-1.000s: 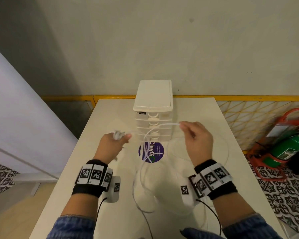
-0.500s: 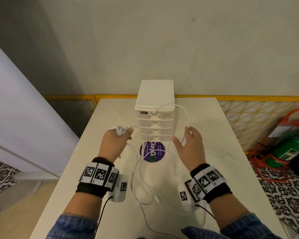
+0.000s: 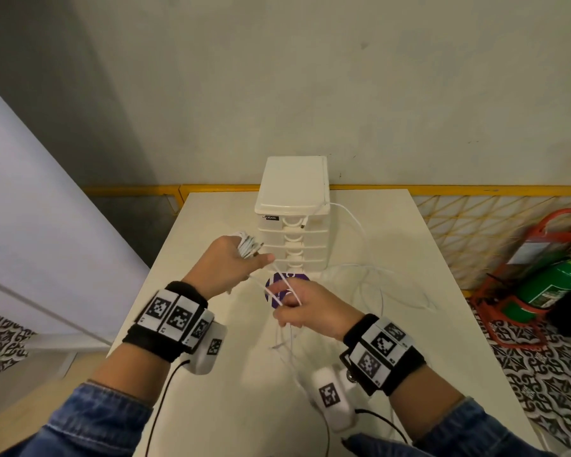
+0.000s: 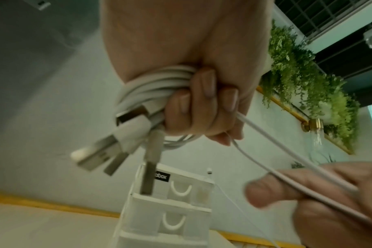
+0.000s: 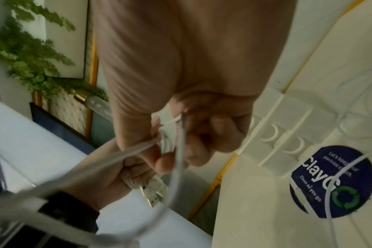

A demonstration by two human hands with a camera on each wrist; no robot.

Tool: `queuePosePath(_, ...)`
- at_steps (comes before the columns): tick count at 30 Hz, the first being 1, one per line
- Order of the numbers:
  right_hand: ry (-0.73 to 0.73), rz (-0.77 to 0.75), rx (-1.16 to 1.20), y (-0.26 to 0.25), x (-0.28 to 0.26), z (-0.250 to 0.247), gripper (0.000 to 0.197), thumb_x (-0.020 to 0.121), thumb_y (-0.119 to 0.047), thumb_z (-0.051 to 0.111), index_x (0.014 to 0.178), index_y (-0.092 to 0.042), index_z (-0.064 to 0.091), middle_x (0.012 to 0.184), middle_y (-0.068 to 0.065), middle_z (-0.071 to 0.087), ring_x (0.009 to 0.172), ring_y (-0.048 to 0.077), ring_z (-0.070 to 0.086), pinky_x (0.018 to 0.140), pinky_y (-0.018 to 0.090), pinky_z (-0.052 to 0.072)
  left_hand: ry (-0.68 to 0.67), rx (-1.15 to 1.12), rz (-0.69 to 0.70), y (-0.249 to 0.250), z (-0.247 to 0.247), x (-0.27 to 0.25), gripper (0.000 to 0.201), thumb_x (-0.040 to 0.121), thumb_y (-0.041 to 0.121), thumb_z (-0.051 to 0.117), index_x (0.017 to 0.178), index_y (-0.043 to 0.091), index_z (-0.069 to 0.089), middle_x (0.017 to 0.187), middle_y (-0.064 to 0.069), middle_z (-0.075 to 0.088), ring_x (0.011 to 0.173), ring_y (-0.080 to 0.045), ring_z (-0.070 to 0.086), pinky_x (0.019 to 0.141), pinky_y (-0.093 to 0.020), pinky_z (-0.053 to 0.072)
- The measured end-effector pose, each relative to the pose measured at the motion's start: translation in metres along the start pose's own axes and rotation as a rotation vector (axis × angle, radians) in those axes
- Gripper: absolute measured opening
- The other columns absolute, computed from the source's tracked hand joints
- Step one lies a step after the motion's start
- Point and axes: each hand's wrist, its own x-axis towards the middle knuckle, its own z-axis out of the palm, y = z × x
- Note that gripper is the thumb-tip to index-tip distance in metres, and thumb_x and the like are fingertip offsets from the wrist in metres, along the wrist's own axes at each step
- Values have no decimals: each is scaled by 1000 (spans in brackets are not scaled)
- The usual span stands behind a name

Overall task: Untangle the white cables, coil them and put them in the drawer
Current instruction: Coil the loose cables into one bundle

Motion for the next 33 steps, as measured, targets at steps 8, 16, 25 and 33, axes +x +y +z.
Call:
queuePosePath(8,-132,-70,-213,21,-19,19,22,84,-7,59,85,-30,58,76,-10,55,69,1,49,69,9,39,-34,225,14,-18,-43,6,28,83,38,69,79,12,61,66,-7,63,54,-18,57,51,-29,49)
queuePosePath(16,357,-290,-802,25,-19,-34,19,81,-13,49,91,-19,65,96,-5,61,75,15,56,72,33,44,-582,202,-58,-44,-26,-26,35,67,51,78,64,18,65,57,-2,52,46,-13,50,52,-36,51)
queuePosePath(25,417,-377,-592,55,-9,-23,34,93,-41,46,94,-17,71,71,-9,62,64,1,47,63,15,35,-321,-891,10,-28,-4,-35,28,72,34,69,60,13,55,41,5,26,31,-9,20,36,-14,20)
queuePosePath(33,595,-241,-210,67,-29,-26,22,94,-8,51,96,-25,65,82,-15,64,76,-6,60,69,4,41,-205,-1099,58,-42,-47,-21,29,92,22,45,65,13,48,41,8,27,29,-5,21,33,-15,15)
